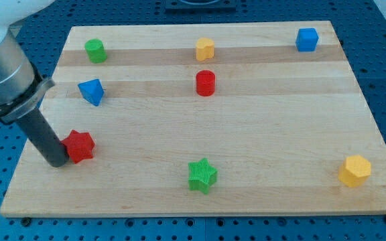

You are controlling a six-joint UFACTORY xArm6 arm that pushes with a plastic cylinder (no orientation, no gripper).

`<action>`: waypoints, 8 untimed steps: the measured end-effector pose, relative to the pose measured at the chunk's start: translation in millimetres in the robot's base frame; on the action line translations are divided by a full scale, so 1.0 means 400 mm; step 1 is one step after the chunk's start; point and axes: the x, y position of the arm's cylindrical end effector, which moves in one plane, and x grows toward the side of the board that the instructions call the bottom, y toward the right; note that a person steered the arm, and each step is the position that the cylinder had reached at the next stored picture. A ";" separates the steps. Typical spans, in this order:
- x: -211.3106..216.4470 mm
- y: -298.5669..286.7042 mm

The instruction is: Move the red star towards red circle

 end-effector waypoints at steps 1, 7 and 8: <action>-0.017 0.087; 0.039 0.089; -0.051 0.121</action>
